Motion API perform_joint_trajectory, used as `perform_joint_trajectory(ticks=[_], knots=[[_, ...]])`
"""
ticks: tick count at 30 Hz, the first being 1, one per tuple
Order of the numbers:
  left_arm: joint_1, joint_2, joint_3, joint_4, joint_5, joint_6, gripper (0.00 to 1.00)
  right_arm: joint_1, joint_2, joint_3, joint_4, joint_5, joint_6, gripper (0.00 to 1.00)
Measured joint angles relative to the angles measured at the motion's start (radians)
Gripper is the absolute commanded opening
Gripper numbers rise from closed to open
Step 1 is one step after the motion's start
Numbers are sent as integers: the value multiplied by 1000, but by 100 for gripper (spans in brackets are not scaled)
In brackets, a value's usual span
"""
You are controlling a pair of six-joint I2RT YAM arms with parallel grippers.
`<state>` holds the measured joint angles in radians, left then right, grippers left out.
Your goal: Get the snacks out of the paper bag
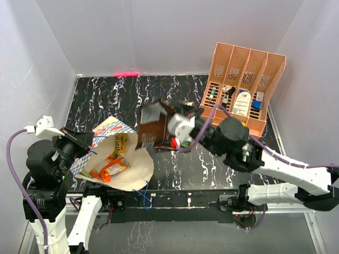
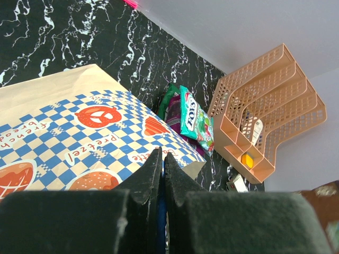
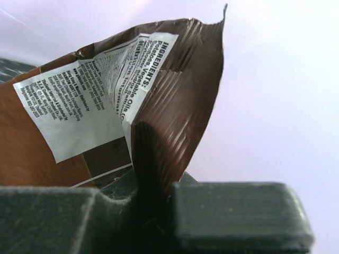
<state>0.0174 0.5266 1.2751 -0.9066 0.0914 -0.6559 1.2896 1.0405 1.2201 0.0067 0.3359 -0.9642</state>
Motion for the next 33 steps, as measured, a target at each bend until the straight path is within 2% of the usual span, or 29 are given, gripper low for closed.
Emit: perform_joint_trajectory(ticks=[6,15,21,33], knots=[[0,0,0,-1,-2,-6,0,-322,126,68,-5,-15,35,7],[0,2,20,-21,-2,-10,0,-624,453,159,-20,-146,53,7],[0,3,25,-23,-4,-6,0,-660,552,192,-90,-183,55,7],[0,7,25,-22,-5,0,0,-655,496,73,-116,-242,122,7]])
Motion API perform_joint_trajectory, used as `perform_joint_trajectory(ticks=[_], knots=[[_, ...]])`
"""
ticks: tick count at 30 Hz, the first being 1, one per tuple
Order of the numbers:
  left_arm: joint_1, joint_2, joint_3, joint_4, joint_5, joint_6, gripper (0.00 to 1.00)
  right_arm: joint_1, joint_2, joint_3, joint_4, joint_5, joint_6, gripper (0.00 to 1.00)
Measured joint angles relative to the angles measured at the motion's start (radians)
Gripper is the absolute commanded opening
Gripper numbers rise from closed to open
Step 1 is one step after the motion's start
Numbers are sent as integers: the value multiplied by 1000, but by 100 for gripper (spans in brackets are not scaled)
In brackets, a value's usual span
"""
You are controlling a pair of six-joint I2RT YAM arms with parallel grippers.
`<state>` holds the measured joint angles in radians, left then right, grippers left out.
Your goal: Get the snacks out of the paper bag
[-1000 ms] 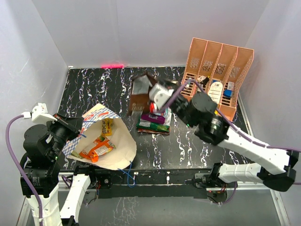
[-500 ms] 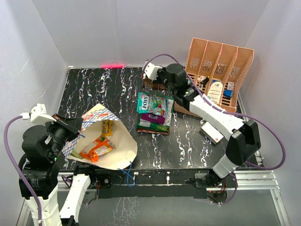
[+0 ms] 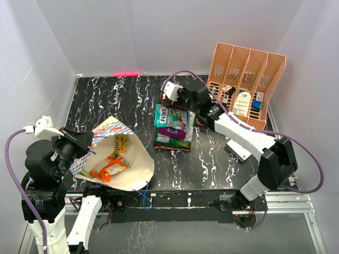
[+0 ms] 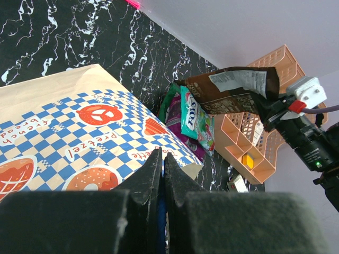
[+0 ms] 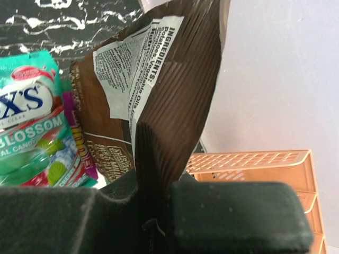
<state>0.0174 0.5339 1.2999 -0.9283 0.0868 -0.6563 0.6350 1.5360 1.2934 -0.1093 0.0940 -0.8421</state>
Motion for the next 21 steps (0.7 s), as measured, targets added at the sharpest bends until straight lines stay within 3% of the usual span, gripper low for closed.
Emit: perform_joint_trajectory(ticks=[9,21], knots=[[0,2,0,0,2,0,0,2,2,-41,-50,-6,48,8],[0,5,-4,4,5,1,0,45,3,-129,-98,-132,200,23]])
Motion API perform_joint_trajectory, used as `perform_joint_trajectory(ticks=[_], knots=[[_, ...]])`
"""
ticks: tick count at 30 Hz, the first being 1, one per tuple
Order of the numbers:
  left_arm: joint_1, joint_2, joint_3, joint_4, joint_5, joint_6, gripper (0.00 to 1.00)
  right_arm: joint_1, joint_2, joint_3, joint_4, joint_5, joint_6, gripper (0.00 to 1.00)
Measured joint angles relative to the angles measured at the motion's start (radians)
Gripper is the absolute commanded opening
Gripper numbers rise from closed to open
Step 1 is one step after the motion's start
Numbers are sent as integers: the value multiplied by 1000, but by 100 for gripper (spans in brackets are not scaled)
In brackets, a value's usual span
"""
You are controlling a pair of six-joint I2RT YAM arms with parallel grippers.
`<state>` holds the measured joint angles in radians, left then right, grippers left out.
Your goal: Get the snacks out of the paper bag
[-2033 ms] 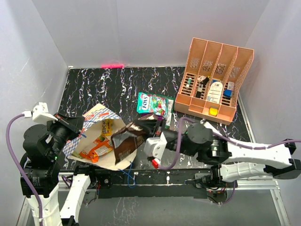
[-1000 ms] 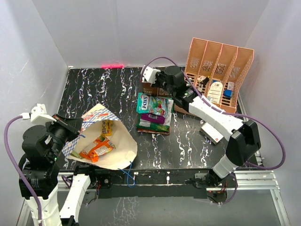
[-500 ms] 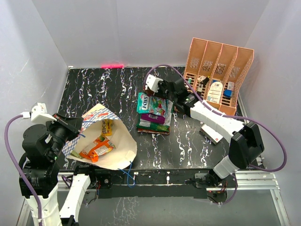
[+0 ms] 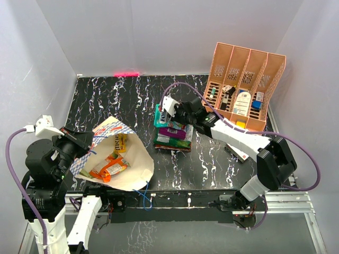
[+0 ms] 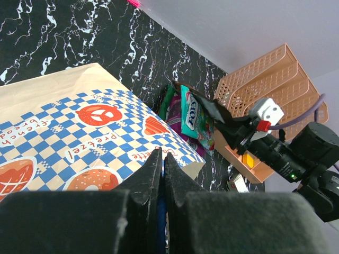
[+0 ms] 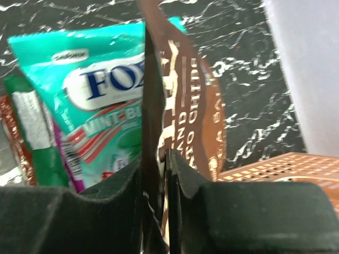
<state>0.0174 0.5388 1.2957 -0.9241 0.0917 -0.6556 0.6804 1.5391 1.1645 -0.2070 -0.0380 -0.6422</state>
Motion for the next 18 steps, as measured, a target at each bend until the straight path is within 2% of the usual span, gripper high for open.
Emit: perform_joint_trajectory(ticks=[5,13,18], knots=[[-2,0,0,0,0,0,0,5,-1,-78,-6,-48,61,30],[-2,0,0,0,0,0,0,11,-80,-163,-10,-145,144,51],[-2,-5,-18,12,10,1,0,21,-159,-260,39,-203,189,54]])
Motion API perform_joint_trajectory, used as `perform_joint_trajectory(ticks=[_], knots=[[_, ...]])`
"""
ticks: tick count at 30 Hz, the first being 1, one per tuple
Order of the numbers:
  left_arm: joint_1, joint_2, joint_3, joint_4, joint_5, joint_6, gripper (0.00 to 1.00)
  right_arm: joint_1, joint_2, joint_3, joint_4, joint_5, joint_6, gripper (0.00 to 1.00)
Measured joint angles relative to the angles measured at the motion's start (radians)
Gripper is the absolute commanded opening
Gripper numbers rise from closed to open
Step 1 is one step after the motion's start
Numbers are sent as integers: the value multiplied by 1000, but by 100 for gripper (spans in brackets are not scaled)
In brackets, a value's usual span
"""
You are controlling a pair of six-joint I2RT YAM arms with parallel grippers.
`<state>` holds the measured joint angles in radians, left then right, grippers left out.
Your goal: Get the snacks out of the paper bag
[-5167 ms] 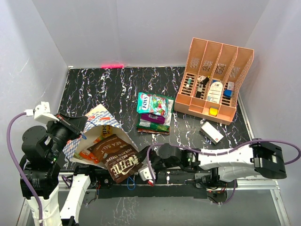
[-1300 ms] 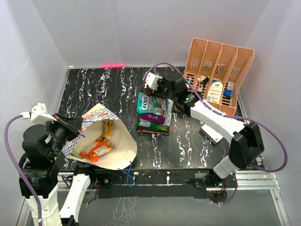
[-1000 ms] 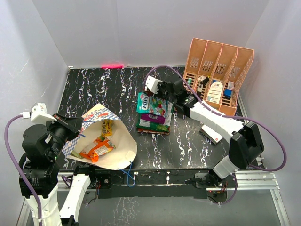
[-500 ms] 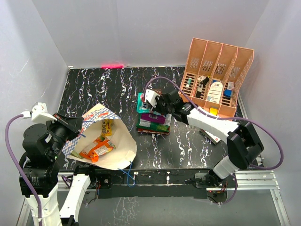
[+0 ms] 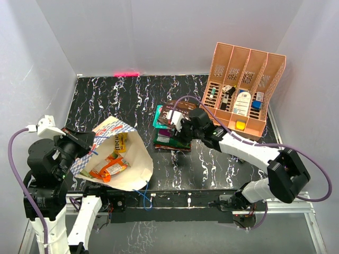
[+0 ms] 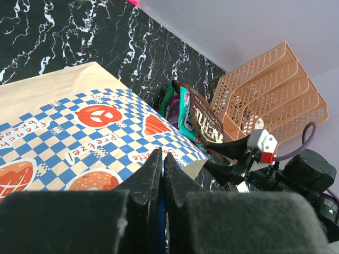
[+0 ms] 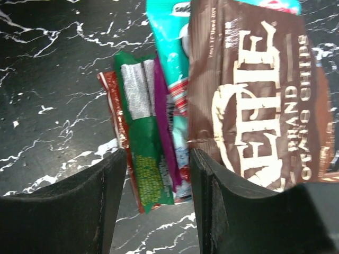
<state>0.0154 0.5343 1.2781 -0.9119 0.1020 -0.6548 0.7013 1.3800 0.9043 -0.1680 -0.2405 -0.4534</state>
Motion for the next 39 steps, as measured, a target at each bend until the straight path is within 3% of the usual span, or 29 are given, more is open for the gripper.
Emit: perform_joint_trajectory(ticks=[13,21,24,29,34,39], knots=[[-5,-67,-112,54,104,28,0,5,44,-85,90,-97,86,56],[-16,-107,-154,93,145,57,0,15,-180,-103,95,-236,74,65],[-19,-115,-167,101,153,63,0,88,-246,-110,126,-286,18,67],[-19,-131,-167,104,153,63,0,321,-225,-116,209,-308,-78,61],[-19,-137,-167,131,161,51,0,473,-76,-80,309,-274,-139,50],[-19,-100,-168,247,172,14,0,544,131,14,391,-167,-150,39]])
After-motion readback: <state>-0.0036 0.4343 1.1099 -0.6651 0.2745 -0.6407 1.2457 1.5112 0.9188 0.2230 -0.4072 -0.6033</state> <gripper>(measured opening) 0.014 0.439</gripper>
